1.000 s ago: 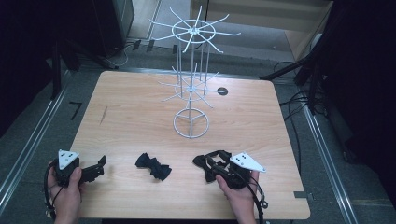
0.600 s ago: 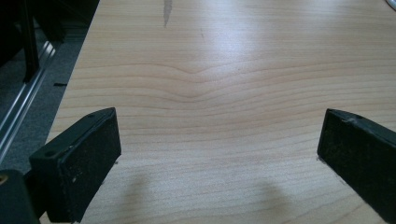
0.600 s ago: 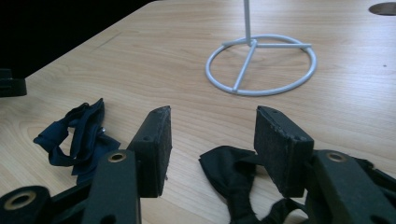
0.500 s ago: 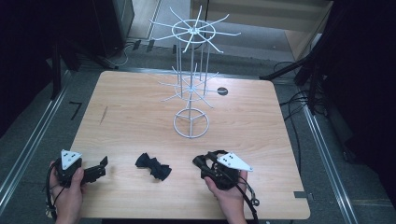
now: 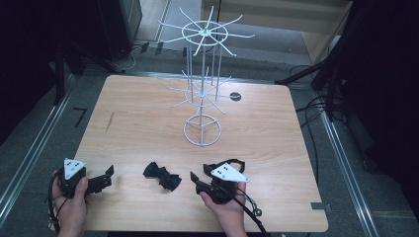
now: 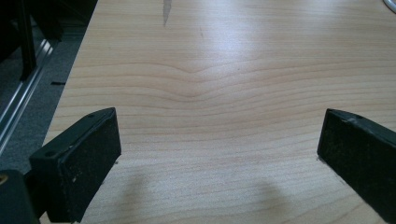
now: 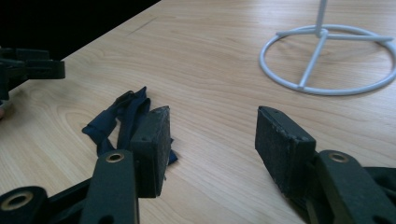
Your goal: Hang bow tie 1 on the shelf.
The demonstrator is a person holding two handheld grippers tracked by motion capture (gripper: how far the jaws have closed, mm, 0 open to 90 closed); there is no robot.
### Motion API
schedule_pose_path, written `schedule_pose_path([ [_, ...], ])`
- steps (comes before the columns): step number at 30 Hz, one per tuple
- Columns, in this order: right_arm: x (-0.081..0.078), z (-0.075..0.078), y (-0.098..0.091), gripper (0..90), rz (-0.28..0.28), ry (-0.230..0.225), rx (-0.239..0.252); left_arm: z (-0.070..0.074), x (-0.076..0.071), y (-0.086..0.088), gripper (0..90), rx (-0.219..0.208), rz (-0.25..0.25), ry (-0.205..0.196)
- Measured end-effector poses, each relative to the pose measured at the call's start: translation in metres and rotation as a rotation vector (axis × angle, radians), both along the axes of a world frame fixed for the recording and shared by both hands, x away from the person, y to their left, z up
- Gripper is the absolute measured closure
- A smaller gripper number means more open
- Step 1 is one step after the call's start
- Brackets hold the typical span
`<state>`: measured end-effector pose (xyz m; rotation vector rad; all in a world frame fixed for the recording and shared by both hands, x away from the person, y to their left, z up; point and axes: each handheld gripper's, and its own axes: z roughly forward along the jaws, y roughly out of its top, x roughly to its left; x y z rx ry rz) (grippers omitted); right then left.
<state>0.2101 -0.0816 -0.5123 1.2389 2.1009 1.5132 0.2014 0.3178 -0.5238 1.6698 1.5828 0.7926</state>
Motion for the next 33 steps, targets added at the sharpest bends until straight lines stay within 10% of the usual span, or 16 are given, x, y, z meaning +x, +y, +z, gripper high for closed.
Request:
schedule_pose_path([
  [33,-0.01,-0.016,0.07,42.6,0.19,0.03,-0.034,0.0,0.0,0.001,0.0,-0.009,-0.001,-0.001],
])
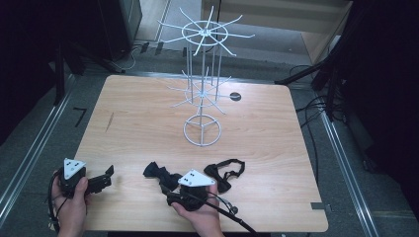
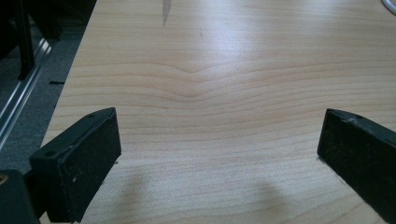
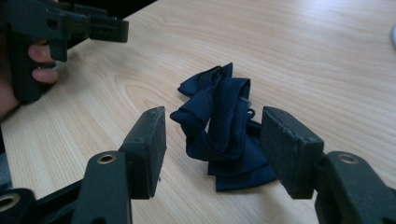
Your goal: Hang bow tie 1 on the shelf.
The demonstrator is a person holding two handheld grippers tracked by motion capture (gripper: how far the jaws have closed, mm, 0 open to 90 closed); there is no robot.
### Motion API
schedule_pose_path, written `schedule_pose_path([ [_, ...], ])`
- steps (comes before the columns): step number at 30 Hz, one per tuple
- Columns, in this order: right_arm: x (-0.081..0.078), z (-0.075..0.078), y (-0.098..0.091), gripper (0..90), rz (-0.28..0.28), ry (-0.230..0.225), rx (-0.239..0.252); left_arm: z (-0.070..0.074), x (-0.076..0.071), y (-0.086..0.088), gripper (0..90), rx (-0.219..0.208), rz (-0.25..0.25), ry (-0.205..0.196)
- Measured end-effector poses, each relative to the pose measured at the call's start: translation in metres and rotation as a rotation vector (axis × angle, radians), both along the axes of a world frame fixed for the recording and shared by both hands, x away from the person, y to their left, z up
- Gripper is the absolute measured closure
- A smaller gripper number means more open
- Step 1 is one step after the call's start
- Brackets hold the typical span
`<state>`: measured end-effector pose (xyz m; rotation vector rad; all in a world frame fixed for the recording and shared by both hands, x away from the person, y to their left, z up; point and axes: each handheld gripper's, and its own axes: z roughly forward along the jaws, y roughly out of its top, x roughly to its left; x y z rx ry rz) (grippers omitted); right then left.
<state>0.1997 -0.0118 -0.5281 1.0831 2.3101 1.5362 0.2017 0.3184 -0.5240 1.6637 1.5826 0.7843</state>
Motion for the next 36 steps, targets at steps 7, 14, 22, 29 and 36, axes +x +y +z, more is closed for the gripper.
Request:
schedule_pose_path([
  [7,-0.002,-0.005,0.016,45.4,-0.005,-0.02,-0.073,0.0,0.0,0.0,0.0,-0.001,0.0,0.003],
  [14,-0.002,-0.009,0.019,72.6,-0.02,-0.051,-0.144,0.0,0.0,0.001,0.0,-0.002,-0.002,0.004],
  [22,0.003,0.0,0.003,80.3,-0.033,-0.068,-0.094,0.0,0.0,0.001,0.0,-0.005,-0.003,0.006],
  [29,0.005,0.012,-0.005,80.9,-0.037,-0.138,-0.096,0.0,0.0,0.001,0.0,-0.005,-0.003,0.008],
  [36,0.014,0.031,-0.019,81.2,-0.053,-0.184,-0.071,0.0,0.0,0.001,0.0,-0.005,-0.003,0.007],
])
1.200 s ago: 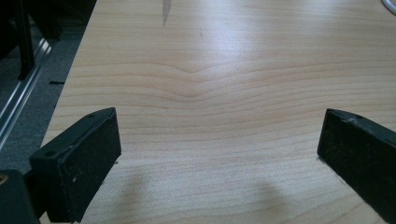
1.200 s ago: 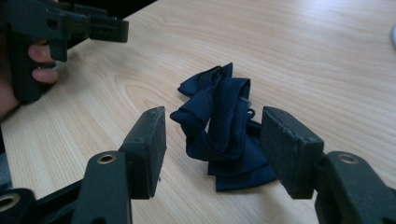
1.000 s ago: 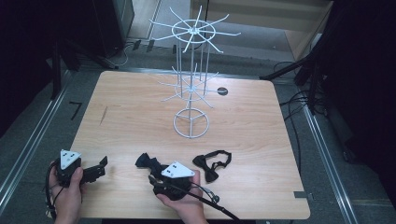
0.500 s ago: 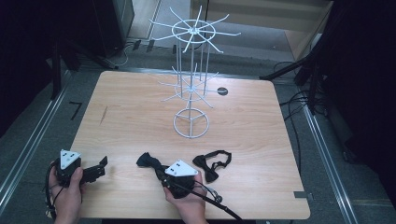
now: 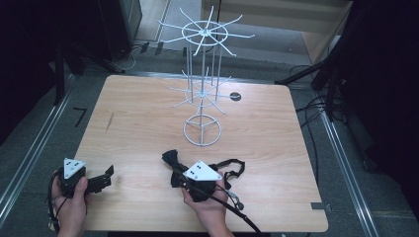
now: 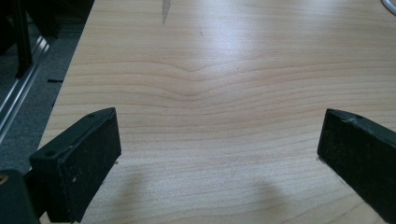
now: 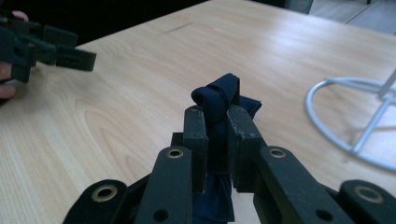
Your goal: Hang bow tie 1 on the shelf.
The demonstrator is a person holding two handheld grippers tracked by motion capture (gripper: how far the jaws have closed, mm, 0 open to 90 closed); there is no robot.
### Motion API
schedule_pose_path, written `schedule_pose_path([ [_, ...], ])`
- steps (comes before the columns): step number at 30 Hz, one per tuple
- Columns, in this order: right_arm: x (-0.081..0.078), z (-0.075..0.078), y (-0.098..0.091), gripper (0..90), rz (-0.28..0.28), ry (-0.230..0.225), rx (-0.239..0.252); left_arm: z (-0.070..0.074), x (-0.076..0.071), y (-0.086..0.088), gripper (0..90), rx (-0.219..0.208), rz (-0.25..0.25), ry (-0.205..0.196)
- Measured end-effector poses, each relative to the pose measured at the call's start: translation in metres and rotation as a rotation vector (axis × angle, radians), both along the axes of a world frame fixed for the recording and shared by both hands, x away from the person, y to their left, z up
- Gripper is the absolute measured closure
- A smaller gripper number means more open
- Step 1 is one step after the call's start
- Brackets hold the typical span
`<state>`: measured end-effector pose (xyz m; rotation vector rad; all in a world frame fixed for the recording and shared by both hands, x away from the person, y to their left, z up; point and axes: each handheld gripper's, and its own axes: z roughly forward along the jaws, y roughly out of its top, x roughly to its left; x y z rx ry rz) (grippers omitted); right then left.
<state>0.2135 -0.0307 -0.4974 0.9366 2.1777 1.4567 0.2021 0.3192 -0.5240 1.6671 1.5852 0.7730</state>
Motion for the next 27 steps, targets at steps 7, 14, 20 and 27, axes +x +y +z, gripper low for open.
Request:
schedule_pose_path([
  [7,0.008,0.021,-0.015,80.8,-0.028,-0.05,0.006,0.0,0.0,0.0,0.0,0.001,0.003,-0.003],
  [14,0.015,0.039,-0.026,80.7,-0.041,-0.088,0.011,0.0,0.0,0.0,0.0,0.001,0.004,-0.002],
  [20,0.02,0.055,-0.035,80.5,-0.04,-0.113,0.018,0.0,0.0,0.0,0.0,0.001,0.004,-0.003],
  [27,0.024,0.065,-0.04,80.0,-0.038,-0.123,0.022,0.0,0.0,0.0,0.0,0.0,0.002,0.001],
])
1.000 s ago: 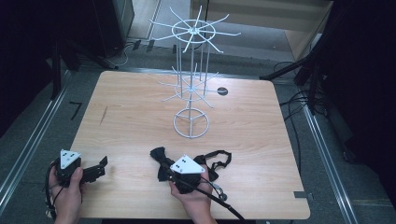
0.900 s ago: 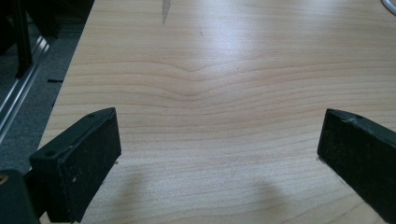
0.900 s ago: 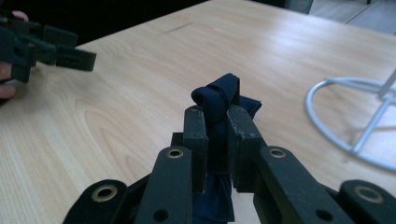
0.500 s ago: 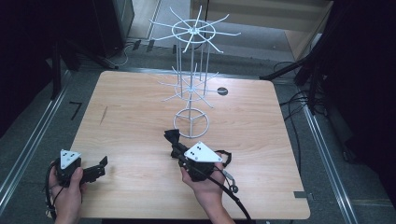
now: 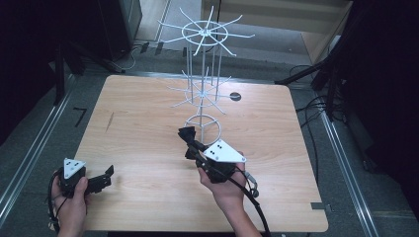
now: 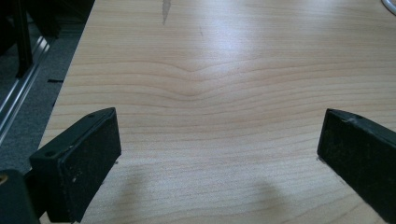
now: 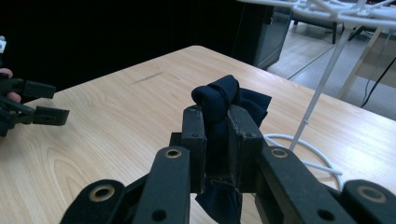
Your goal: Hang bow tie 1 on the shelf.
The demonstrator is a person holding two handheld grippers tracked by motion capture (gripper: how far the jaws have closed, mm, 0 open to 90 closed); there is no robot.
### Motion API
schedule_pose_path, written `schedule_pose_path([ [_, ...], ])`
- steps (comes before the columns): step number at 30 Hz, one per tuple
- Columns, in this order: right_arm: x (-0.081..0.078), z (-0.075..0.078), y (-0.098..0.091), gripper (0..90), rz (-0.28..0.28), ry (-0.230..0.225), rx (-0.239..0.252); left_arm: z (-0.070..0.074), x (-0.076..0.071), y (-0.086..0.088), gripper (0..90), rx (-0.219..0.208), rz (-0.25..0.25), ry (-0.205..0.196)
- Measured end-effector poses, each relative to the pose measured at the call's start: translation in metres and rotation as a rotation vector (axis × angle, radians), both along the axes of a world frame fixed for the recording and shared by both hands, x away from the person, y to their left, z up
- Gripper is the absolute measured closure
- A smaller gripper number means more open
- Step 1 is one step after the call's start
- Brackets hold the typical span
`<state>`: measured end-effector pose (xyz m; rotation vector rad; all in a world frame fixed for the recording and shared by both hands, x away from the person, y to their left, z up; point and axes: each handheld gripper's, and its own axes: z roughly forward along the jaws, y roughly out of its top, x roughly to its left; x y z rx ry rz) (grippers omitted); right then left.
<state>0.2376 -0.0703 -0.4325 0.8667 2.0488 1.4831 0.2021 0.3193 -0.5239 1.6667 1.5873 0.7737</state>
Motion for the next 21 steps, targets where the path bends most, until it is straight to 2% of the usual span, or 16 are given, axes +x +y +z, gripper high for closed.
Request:
schedule_pose_path([
  [21,0.014,0.034,-0.005,79.1,0.003,-0.044,0.027,0.0,0.0,0.0,0.0,-0.002,0.0,0.002],
])
